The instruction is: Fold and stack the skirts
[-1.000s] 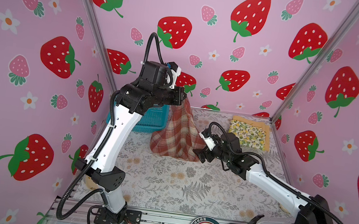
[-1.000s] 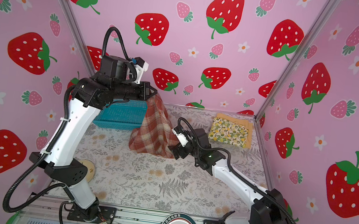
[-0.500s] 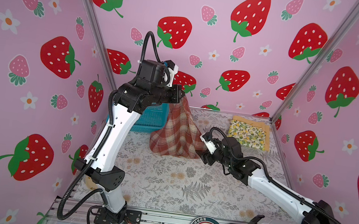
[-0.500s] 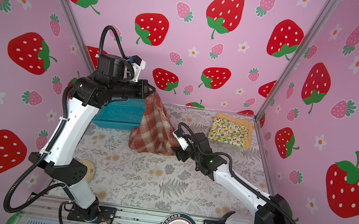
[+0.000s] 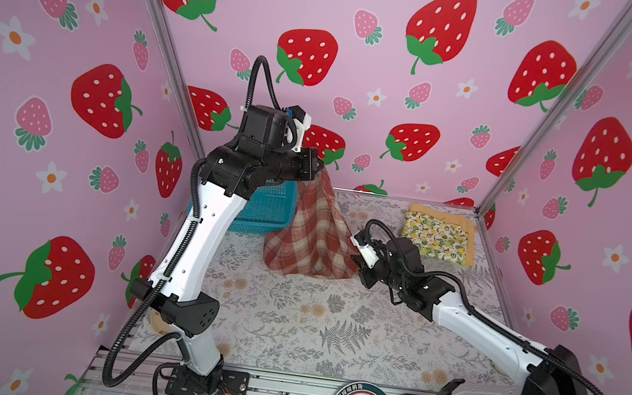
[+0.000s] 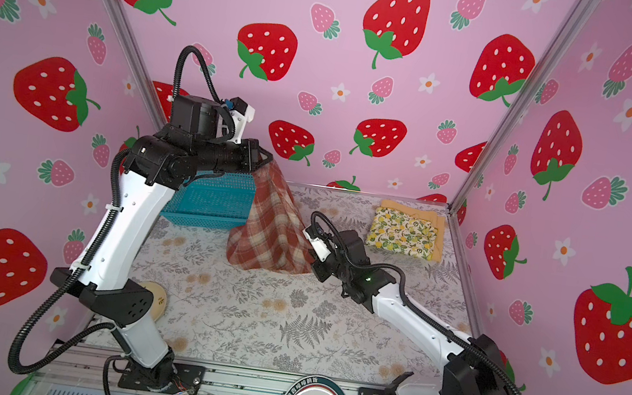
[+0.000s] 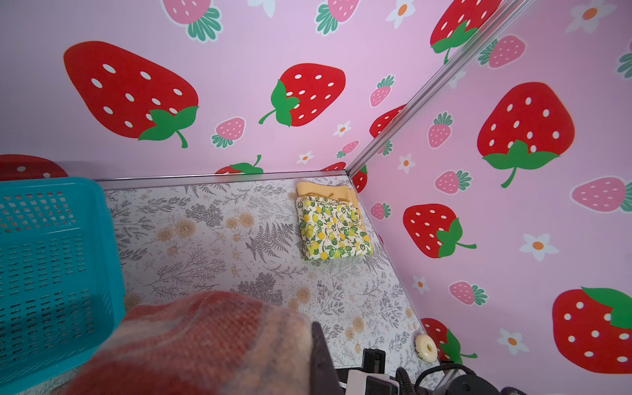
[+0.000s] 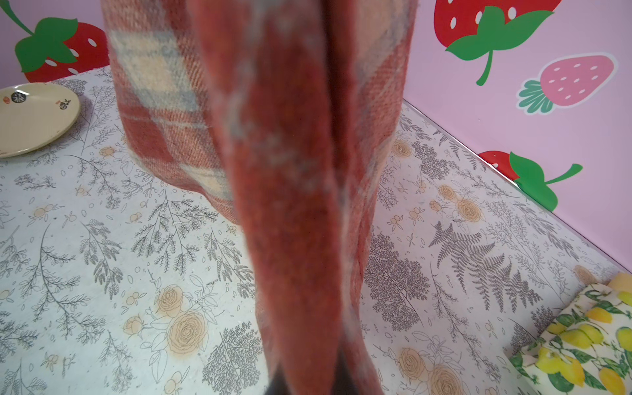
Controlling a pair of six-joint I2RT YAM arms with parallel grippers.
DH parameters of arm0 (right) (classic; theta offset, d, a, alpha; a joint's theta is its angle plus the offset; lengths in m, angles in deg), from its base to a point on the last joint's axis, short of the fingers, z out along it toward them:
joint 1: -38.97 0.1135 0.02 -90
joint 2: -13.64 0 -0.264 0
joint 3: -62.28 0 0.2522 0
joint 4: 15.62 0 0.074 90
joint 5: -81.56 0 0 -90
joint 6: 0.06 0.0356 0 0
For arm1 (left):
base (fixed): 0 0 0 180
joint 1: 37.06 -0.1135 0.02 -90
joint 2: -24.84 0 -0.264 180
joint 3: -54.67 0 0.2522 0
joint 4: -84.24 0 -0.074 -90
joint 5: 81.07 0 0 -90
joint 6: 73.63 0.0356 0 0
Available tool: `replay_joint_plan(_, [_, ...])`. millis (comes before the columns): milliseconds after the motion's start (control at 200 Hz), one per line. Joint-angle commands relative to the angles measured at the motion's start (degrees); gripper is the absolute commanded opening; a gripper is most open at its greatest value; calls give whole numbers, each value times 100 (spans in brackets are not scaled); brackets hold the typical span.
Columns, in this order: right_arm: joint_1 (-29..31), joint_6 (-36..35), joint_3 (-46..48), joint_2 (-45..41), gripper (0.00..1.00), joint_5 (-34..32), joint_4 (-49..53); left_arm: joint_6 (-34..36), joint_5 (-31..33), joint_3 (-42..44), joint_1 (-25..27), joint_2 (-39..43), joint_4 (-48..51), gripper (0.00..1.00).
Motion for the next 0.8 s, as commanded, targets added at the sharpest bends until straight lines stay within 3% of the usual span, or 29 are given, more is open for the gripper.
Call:
replay_joint_plan(0, [-14,58,-176,-121,0,5,203,-19,-62,14,-53,166,-321,0])
replay_joint_plan(115, [-95,136,-494,-121,0,-391,508,-121,-204,13,-66,121,-463,0])
replay_joint_plan(270, [-752,252,-1296,-210,0,-719,1168,-412,-577,-581,-61,-456,-529,0])
replay_joint_plan(400, [-1453,282,-2626,-39,0,-1087,2038,-737,-888,-2236,-18,-1583,-425,0])
replay_joint_plan(500, [-1531,118,-4147,218,0,-2080,2954,-903,-727,-3361,-52,-2162,-393,0])
replay_joint_plan(610, [-1530,185,-5317,236,0,-2700,3607,-876,58,-2277,-155,-1327,-1149,0])
replay_joint_plan(705, [-1506,355,-5457,72,0,-2430,3909,-824,659,-627,-223,-236,-2086,0])
replay_joint_plan(795, [-1474,591,-5217,-50,0,-1912,4203,-641,864,-194,-245,123,-1930,0])
